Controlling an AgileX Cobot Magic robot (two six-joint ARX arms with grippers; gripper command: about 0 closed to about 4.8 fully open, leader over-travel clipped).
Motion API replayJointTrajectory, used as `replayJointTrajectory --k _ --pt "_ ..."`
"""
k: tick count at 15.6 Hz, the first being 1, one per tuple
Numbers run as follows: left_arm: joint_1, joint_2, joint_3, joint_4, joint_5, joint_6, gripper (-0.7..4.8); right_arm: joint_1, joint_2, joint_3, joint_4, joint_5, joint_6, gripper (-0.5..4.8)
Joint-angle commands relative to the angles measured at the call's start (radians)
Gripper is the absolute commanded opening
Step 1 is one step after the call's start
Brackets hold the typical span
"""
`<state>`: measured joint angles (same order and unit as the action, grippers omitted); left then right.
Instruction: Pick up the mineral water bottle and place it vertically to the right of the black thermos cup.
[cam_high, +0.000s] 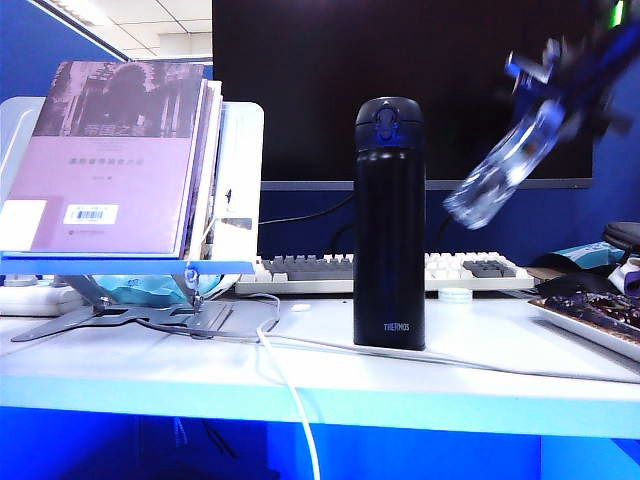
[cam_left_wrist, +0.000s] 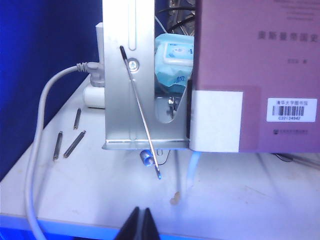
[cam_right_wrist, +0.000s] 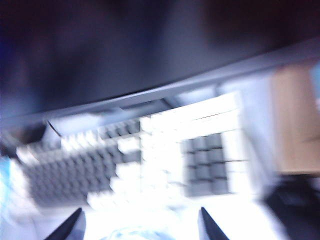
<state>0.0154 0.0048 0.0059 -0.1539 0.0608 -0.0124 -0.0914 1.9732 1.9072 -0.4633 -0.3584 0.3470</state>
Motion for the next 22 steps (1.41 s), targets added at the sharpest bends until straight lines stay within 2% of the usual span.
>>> replayJointTrajectory --k 1,2,7,9,14,18,22 --pt "0.0 -0.003 0.0 -0.01 0.005 0.004 -0.04 0.023 -0.109 0.042 -0.138 0.059 -0.2 2.82" --pt "0.0 -0.003 0.0 -0.01 0.005 0.004 -0.04 0.037 -0.152 0.042 -0.188 0.096 -0.264 2.82" --pt "0.0 -0.003 0.0 -0.01 0.004 0.004 -0.04 0.109 -0.236 0.043 -0.381 0.137 -0.444 2.82" --pt "0.0 -0.003 0.0 -0.01 0.005 0.004 -0.04 0.182 -0.239 0.042 -0.489 0.186 -0.533 2.82" --pt "0.0 -0.003 0.0 -0.01 0.004 0.004 -0.04 0.259 -0.239 0.042 -0.505 0.208 -0.557 2.82" --pt "0.0 -0.003 0.0 -0.01 0.004 0.004 -0.04 0.271 -0.268 0.042 -0.522 0.206 -0.547 2.82" --pt "0.0 -0.003 0.0 -0.01 0.004 0.004 -0.04 0.27 -0.406 0.042 -0.529 0.208 -0.534 2.82"
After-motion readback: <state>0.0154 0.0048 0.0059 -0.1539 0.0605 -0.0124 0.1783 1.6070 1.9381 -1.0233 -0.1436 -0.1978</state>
